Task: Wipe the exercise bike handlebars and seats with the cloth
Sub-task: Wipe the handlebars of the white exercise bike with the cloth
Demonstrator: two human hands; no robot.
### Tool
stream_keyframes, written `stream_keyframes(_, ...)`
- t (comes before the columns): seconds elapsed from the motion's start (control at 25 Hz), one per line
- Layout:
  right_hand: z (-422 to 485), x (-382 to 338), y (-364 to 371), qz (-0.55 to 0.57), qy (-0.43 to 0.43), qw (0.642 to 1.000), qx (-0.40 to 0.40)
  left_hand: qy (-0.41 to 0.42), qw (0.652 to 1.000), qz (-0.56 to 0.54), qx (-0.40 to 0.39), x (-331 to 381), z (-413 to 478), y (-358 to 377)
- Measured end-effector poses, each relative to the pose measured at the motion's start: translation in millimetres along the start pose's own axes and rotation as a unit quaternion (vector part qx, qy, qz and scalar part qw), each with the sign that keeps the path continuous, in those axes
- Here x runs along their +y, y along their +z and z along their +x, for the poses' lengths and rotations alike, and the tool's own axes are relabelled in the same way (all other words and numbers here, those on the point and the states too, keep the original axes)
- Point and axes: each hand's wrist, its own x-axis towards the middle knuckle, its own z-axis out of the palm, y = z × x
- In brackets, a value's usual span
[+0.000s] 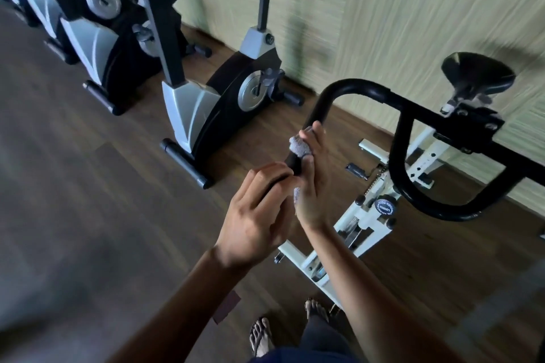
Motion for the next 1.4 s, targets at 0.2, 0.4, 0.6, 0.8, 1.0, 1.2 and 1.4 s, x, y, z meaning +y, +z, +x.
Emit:
stream_keyframes(0.2,21.7,20.2,2.5,0.005,0.038,0.999,0.018,-0.037,0.998,0.043,0.024,10.9,-1.9,5.8)
stream_keyframes(0.4,22.7,15.4,6.9,0.023,0.016,0.998,0.049,-0.124,0.990,-0.048,0.047,17.6,2.4,-6.3)
stream_keyframes(0.6,13.0,10.8,6.8,0.043,0.035,0.998,0.043,-0.384,0.875,-0.292,0.044,-38.9,48.3,8.6)
stream_keyframes(0.8,36.7,23.5,-0.5,0.007,0.075,0.997,0.028,-0.330,0.872,-0.333,-0.139,-93.7,93.6,83.9)
stream_keyframes(1.0,41.6,23.5,-0.1,0.025,0.103,0.994,0.032,-0.352,0.844,-0.381,-0.139,-96.7,106.6,107.9)
stream_keyframes(1.2,76.8,43.4,-6.2,-0.019,0.099,0.994,0.036,-0.394,0.800,-0.439,-0.105,-87.5,133.3,118.8)
stream_keyframes(1.4,96.3,62.8,-10.3,-0.086,0.077,0.993,0.029,-0.432,0.782,-0.443,-0.082,-89.1,145.0,127.3)
